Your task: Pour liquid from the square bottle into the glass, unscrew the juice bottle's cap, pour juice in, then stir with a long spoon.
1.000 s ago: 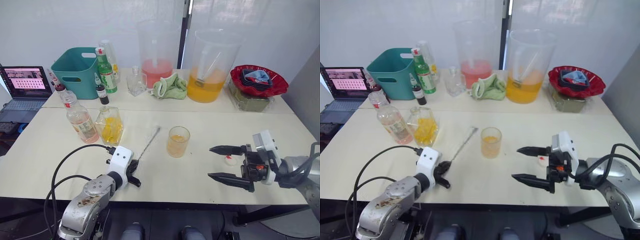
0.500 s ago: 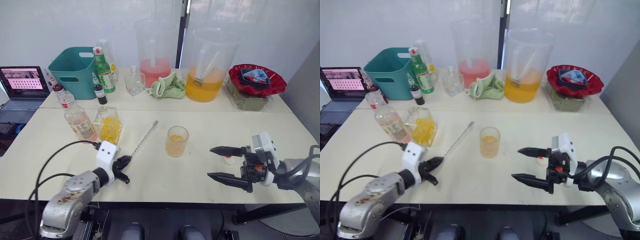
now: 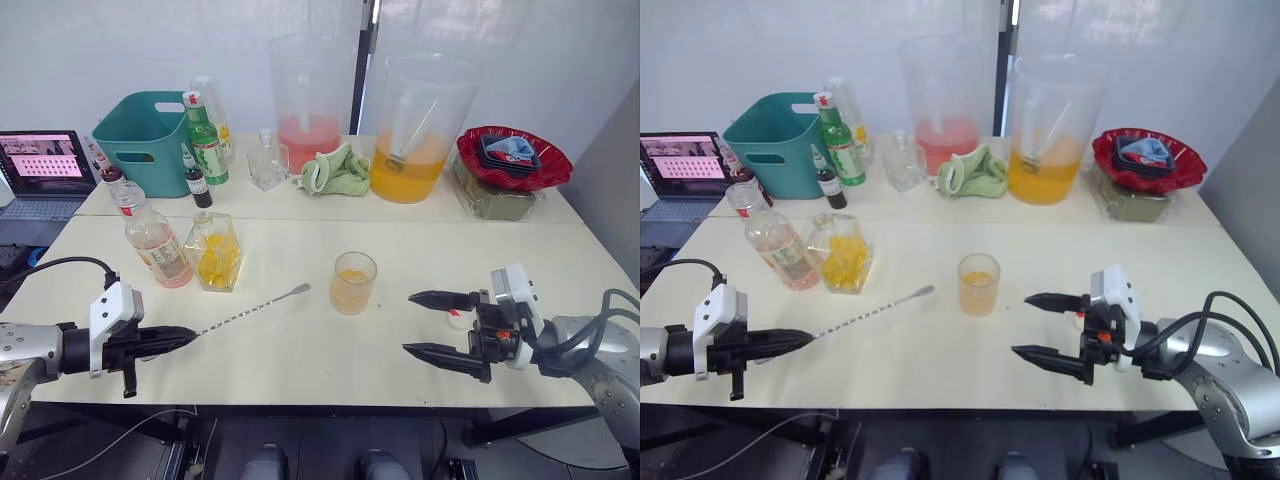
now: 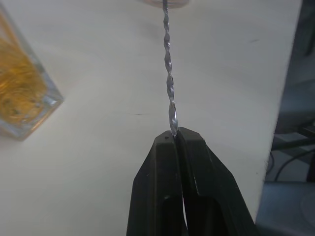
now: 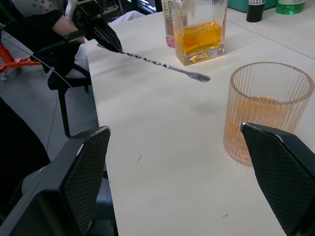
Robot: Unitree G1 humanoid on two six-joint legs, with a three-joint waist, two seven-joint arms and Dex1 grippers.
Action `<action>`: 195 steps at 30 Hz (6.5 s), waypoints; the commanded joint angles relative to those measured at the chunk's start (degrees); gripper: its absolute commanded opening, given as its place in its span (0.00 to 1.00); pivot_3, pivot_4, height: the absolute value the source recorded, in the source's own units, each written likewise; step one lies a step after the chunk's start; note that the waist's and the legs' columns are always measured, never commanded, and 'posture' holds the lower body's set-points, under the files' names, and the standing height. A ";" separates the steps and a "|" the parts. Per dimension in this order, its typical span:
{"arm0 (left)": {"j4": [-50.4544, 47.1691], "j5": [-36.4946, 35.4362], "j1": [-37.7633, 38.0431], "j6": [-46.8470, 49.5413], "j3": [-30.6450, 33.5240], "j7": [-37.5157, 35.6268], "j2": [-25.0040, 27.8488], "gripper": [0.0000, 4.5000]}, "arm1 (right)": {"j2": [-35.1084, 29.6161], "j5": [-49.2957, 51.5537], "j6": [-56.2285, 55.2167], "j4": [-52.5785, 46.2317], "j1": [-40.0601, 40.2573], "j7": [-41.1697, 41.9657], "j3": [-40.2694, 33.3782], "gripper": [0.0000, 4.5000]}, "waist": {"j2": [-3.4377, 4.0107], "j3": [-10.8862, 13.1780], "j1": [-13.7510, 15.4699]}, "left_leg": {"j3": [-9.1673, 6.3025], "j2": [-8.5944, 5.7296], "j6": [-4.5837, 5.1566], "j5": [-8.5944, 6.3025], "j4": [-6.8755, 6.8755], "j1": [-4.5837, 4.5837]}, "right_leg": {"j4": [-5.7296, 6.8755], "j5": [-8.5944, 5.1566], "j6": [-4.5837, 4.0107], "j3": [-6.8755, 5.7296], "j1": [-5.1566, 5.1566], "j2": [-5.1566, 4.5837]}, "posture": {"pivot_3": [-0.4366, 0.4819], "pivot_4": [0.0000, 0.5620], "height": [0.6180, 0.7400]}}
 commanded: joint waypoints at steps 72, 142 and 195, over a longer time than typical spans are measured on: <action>-19.64 -18.52 -18.93 22.42 -13.02 20.00 -21.55 0.01 | 22.69 39.92 9.34 -12.02 -9.00 -47.80 3.34 1.00 | 0.09 -0.01 -0.28 | -0.07 -0.01 0.03 0.02 0.27 -0.51 | 0.70 0.02 0.00 0.03 -0.73 0.10 | 0.48 0.27 1.00; -21.66 -11.56 -11.30 15.45 -9.95 27.03 -20.57 0.99 | 6.32 1.83 15.22 11.15 -44.56 -29.29 15.36 0.00 | 0.11 0.00 -0.20 | 0.00 -0.02 0.04 0.02 0.21 -0.56 | 0.59 0.04 -0.03 0.06 -0.82 0.05 | 0.48 0.27 1.00; -20.48 -11.94 -13.25 15.76 -10.66 27.28 -21.27 0.99 | 13.87 -5.87 21.23 8.00 -44.05 -22.55 12.74 0.00 | 0.11 0.00 -0.39 | -0.02 -0.02 0.03 0.02 0.18 -0.56 | 0.62 0.05 -0.05 0.03 -0.85 0.05 | 0.48 0.27 1.00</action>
